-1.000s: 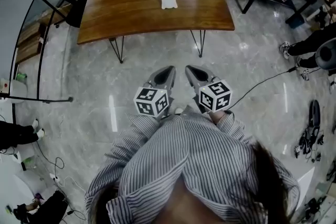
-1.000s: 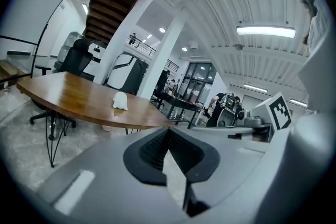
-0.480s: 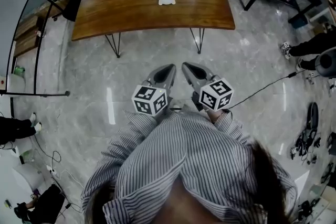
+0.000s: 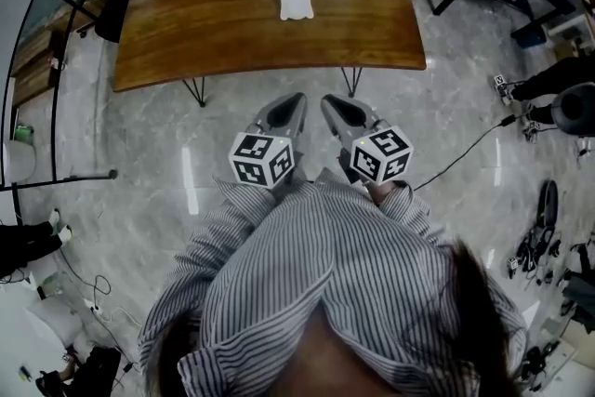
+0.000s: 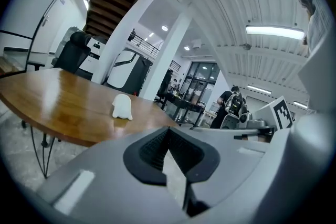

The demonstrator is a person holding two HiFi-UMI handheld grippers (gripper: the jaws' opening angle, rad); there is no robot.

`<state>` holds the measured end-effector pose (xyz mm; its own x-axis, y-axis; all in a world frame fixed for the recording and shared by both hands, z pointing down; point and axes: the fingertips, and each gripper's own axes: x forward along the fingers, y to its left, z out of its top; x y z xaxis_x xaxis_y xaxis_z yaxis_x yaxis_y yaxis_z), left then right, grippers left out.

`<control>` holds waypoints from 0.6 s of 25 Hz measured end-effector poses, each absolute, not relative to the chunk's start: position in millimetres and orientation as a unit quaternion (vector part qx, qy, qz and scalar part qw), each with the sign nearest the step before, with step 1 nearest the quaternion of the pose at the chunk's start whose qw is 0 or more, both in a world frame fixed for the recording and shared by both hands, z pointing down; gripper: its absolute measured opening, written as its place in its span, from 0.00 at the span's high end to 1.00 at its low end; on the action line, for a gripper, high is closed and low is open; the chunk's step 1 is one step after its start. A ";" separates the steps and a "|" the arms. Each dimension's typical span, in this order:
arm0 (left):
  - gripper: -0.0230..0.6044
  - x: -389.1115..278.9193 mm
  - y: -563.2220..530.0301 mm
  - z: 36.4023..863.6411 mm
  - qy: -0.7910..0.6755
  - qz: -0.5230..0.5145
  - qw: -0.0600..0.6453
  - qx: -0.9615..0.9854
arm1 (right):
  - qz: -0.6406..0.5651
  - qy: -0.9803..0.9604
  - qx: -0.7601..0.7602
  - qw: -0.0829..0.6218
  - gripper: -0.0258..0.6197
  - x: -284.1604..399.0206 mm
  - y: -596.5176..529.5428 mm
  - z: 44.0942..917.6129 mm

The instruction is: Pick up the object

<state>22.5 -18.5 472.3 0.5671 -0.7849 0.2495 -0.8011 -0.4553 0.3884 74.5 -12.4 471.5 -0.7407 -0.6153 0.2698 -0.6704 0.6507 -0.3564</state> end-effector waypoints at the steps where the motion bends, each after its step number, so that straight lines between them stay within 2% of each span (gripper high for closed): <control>1: 0.96 17.1 -36.6 469.3 -0.464 0.014 0.237 0.853 | 0.220 -0.906 0.356 0.061 0.93 71.1 -30.4 469.6; 6: 0.96 -7.4 -120.5 448.3 -0.438 -0.016 0.245 0.864 | 0.220 -0.909 0.349 0.053 0.93 43.7 -112.0 451.1; 11: 0.96 -15.7 -179.4 449.1 -0.425 0.014 0.244 0.872 | 0.216 -0.904 0.364 0.062 0.93 29.3 -171.7 444.5; 15: 0.96 -14.8 -205.7 462.4 -0.415 0.028 0.271 0.868 | 0.225 -0.895 0.377 0.074 0.93 35.0 -205.1 448.9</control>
<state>-14.8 -205.7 462.4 0.6547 -0.7050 0.2727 -0.7351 -0.5098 0.4469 35.0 -205.1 448.9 -0.7055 -0.6411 0.3022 -0.7077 0.6148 -0.3481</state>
